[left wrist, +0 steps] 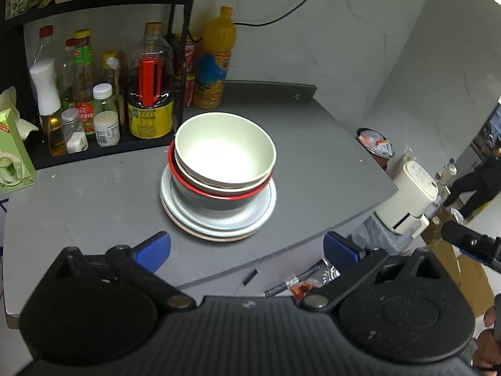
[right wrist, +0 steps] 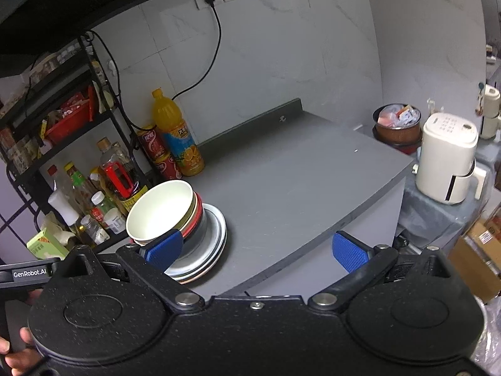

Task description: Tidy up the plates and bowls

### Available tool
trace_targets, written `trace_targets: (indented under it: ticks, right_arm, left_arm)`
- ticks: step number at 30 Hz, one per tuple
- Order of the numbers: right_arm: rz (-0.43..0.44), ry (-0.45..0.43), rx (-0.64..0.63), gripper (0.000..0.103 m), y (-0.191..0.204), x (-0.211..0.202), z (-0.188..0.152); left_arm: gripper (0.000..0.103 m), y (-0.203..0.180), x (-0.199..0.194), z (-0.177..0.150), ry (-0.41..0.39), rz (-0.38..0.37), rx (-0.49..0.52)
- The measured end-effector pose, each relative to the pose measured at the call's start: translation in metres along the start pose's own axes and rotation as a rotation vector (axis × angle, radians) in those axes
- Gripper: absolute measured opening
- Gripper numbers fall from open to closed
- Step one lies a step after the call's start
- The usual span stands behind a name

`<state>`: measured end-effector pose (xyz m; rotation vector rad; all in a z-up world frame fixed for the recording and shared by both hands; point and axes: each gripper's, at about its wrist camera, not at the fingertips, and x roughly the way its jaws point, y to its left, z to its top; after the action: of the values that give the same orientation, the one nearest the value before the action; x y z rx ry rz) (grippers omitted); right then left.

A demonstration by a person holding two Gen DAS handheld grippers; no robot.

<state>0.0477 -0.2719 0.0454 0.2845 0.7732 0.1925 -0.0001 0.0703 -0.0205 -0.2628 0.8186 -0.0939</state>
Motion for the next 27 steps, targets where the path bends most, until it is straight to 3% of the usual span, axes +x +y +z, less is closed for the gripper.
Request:
trace_targets:
  ticks: [27]
  right_arm:
    - [0.021, 0.08, -0.089, 0.103, 0.027, -0.033, -0.019]
  left_arm:
    - [0.103, -0.004, -0.04, -0.033, -0.019, 0.075, 0.065]
